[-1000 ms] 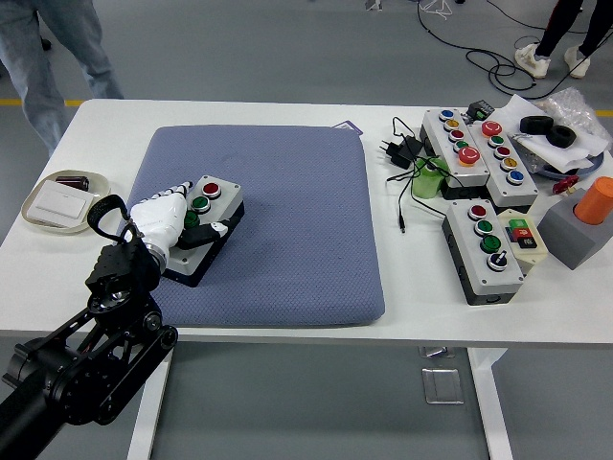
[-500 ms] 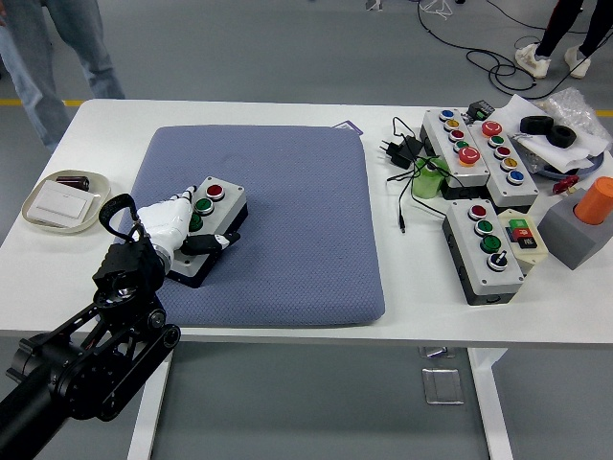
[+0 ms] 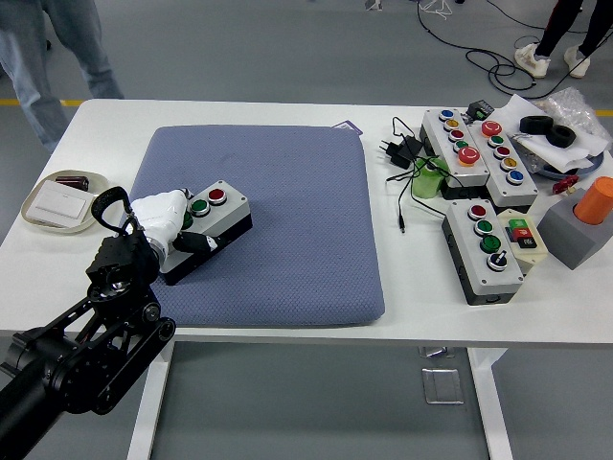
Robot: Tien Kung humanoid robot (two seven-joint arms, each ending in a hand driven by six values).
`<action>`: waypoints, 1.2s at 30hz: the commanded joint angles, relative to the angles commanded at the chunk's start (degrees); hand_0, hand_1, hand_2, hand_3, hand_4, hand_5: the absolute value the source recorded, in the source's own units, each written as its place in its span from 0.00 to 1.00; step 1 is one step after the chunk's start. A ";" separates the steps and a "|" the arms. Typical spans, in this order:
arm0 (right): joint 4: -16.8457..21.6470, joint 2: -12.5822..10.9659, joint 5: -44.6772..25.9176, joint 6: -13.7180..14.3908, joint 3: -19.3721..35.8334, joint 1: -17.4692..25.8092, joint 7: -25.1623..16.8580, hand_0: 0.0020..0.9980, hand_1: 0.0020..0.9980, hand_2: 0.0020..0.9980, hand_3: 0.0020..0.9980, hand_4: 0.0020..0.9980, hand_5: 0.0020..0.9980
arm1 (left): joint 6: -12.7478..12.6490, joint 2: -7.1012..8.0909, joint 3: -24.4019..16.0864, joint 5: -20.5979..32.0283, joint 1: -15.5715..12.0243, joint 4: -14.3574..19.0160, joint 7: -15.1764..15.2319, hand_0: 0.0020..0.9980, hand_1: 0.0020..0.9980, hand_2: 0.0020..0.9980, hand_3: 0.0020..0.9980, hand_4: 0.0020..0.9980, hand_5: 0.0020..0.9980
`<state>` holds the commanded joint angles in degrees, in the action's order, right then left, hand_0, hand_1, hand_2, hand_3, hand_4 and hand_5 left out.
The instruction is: Pick up the button,place it on the desk,press the button,press the button
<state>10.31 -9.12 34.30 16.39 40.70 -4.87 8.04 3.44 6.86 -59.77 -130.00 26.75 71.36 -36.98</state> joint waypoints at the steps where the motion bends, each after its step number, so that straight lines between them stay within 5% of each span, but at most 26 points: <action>1: 0.00 0.00 0.04 0.01 0.04 -0.02 0.00 0.63 0.50 0.55 0.58 0.27 0.02 | -0.26 0.17 0.11 0.00 0.08 0.01 0.00 0.46 0.46 0.41 0.50 0.67 0.28; 2: 0.00 0.00 0.06 0.02 0.06 -0.03 0.01 0.63 0.50 0.55 0.58 0.27 0.02 | -0.44 0.28 0.19 0.00 0.14 0.01 0.00 0.46 0.46 0.41 0.50 0.67 0.28; 3: 0.00 -0.01 0.03 0.03 0.03 -0.05 0.00 0.63 0.50 0.55 0.58 0.27 0.02 | -0.90 0.58 0.42 0.00 0.31 -0.04 0.00 0.49 0.43 0.38 0.43 0.66 0.09; 7: 0.00 -0.02 0.01 0.05 0.05 -0.09 -0.01 0.63 0.50 0.55 0.58 0.27 0.02 | -3.04 1.67 1.08 0.00 0.91 -0.26 1.50 0.49 0.43 0.38 0.43 0.66 0.09; 8: 0.00 -0.02 0.04 0.06 0.07 -0.09 0.00 0.63 0.50 0.55 0.58 0.27 0.02 | -4.25 2.35 1.40 0.00 1.29 -0.52 3.59 0.51 0.42 0.37 0.40 0.67 0.00; 19: 0.00 0.06 0.12 0.09 0.18 -0.16 0.12 0.63 0.50 0.55 0.58 0.27 0.02 | -12.52 7.86 6.17 0.00 5.95 -4.33 27.56 0.50 0.41 0.36 0.37 0.70 0.00; 23: 0.00 0.10 0.06 0.12 0.16 -0.15 0.14 0.63 0.49 0.55 0.58 0.27 0.02 | -11.29 9.59 8.81 0.00 8.34 -6.01 35.64 0.50 0.42 0.36 0.38 0.69 0.00; 27: 0.00 0.08 0.09 0.08 0.08 -0.16 0.16 0.63 0.49 0.55 0.58 0.27 0.02 | -8.74 10.93 12.41 0.00 10.55 -6.95 39.80 0.51 0.44 0.38 0.39 0.70 0.00; 36: 0.00 0.14 -0.05 0.13 -0.01 -0.16 0.16 0.63 0.49 0.55 0.58 0.27 0.02 | -5.48 10.70 13.63 0.00 11.65 -8.79 40.83 0.51 0.45 0.39 0.40 0.71 0.00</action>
<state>10.31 -8.98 34.25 16.51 40.69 -5.03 8.19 -2.04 17.56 -46.14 -130.00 38.40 62.57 3.85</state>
